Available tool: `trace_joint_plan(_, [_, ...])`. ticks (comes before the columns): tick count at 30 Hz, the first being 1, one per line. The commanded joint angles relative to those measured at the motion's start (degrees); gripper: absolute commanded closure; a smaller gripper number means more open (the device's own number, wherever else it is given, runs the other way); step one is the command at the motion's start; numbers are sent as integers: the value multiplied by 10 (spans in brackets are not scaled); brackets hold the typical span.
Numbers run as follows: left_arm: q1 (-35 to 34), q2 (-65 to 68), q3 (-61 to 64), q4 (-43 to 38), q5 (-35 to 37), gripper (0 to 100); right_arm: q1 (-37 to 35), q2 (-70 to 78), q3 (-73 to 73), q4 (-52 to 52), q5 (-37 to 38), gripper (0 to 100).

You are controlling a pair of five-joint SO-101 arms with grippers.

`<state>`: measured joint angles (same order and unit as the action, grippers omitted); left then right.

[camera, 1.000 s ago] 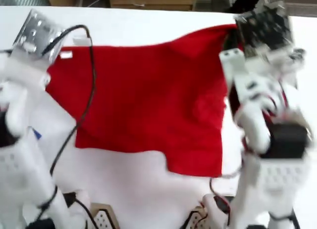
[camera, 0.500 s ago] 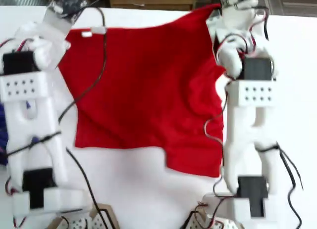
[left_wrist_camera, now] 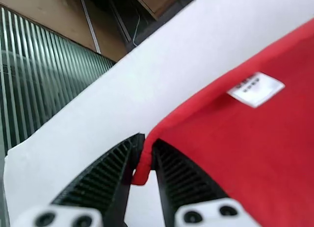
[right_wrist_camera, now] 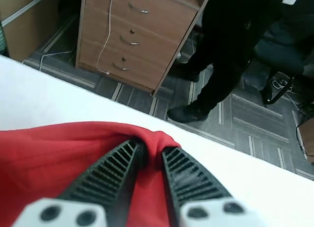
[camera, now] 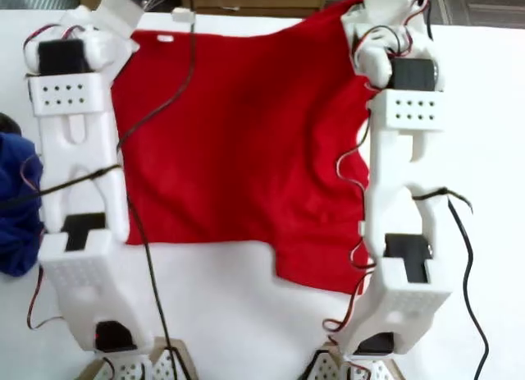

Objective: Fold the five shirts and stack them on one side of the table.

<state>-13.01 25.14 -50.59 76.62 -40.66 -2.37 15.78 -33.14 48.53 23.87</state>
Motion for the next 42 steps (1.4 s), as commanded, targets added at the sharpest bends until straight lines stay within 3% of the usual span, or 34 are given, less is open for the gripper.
trace_joint_plan(1, [4,35,-49,8,1,976,7,15,-38,-13,4,977])
trace_joint_plan(13, [-10,206,-50,131,-4,976,7,183,-35,136,4,977])
trace_joint_plan(19, [-10,207,-86,252,-4,976,7,160,-37,275,4,977])
trace_joint_plan(22, [-24,189,-65,259,-2,976,7,131,-36,351,4,977])
trace_joint_plan(28, [-34,60,149,258,-10,976,7,65,-32,489,5,976])
trace_joint_plan(32, [-33,-70,322,249,-47,976,7,7,-6,524,32,976])
trace_joint_plan(37, [-49,-156,495,168,-49,976,9,-101,181,505,66,975])
trace_joint_plan(42, [-50,-166,564,142,-49,976,57,-252,456,362,113,976])
